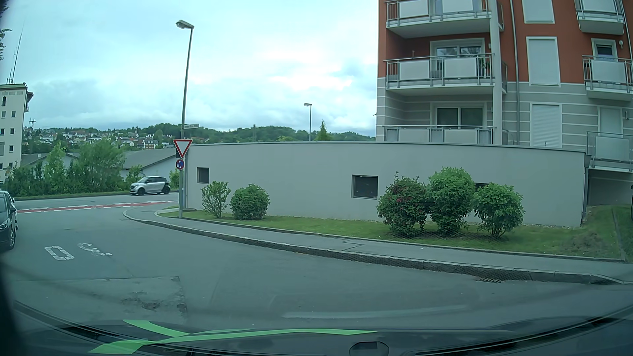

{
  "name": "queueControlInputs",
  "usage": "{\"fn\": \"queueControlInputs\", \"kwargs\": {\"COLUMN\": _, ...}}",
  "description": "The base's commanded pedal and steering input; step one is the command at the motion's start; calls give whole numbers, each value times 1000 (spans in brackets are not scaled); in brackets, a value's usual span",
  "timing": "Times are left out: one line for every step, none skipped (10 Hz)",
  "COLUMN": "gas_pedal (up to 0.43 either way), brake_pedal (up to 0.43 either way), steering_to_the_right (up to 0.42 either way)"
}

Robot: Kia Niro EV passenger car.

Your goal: Follow the waypoints while adhering to traffic rules and regulations

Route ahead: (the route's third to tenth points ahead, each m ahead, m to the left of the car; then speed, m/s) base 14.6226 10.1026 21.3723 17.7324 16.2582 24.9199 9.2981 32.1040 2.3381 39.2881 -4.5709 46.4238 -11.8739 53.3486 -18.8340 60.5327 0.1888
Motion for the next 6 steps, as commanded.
{"fn": "queueControlInputs", "kwargs": {"gas_pedal": 28, "brake_pedal": 250, "steering_to_the_right": -72}}
{"fn": "queueControlInputs", "kwargs": {"gas_pedal": 47, "brake_pedal": 256, "steering_to_the_right": -75}}
{"fn": "queueControlInputs", "kwargs": {"gas_pedal": 47, "brake_pedal": 256, "steering_to_the_right": -77}}
{"fn": "queueControlInputs", "kwargs": {"gas_pedal": 47, "brake_pedal": 256, "steering_to_the_right": -79}}
{"fn": "queueControlInputs", "kwargs": {"gas_pedal": 47, "brake_pedal": 256, "steering_to_the_right": -82}}
{"fn": "queueControlInputs", "kwargs": {"gas_pedal": 47, "brake_pedal": 256, "steering_to_the_right": -82}}
